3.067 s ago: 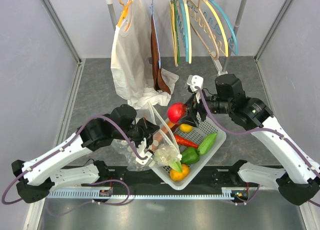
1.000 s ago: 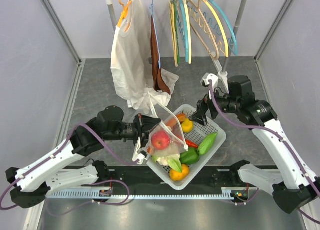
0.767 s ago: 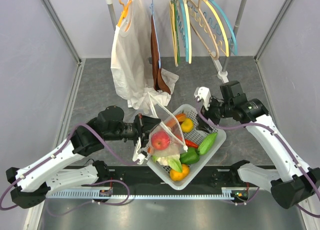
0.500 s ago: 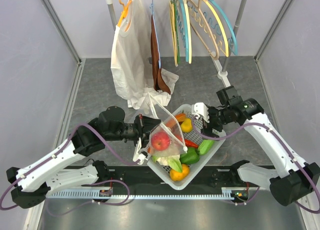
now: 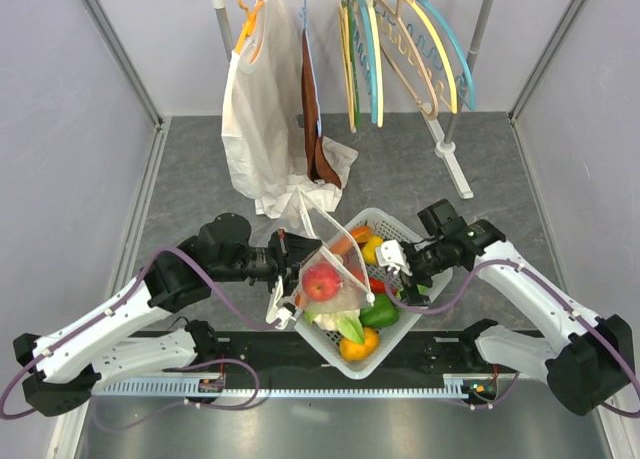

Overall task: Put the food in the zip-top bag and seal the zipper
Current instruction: Pick up the fake vegetable from the bin.

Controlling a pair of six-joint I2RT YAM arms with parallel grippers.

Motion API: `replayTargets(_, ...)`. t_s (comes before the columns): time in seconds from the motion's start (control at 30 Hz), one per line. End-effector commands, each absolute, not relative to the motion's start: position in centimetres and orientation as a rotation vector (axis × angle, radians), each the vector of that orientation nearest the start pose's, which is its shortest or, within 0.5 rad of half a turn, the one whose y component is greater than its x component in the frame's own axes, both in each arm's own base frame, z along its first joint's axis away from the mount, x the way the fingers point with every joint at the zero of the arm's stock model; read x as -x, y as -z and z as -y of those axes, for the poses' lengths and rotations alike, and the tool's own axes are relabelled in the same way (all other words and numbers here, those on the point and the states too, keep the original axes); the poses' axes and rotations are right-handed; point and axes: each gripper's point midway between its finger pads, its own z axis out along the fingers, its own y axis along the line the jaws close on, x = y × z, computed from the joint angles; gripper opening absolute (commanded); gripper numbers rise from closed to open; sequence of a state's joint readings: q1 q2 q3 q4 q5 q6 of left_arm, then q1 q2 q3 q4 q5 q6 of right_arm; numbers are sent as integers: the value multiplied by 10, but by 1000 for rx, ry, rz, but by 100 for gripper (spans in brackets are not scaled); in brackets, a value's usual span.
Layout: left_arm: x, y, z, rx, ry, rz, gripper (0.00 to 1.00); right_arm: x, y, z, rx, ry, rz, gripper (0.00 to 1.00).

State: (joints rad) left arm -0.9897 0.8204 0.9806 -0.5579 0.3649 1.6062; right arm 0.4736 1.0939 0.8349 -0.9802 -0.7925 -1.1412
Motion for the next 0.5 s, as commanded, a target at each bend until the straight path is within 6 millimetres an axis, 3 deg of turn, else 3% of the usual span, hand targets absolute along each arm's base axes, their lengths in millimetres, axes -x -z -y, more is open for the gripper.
replayTargets(0.0, -150, -311, 268, -1897, -66, -288, 2, -144, -115, -204, 1904, -813, -1453, 98)
replayTargets(0.23, -150, -314, 269, -1893, -65, -291, 2, -140, -98, -215, 1969, -786, -1397, 98)
replayTargets(0.47, -152, -314, 270, -1889, -67, -297, 2, -114, -79, -207, 2160, -823, -1264, 98)
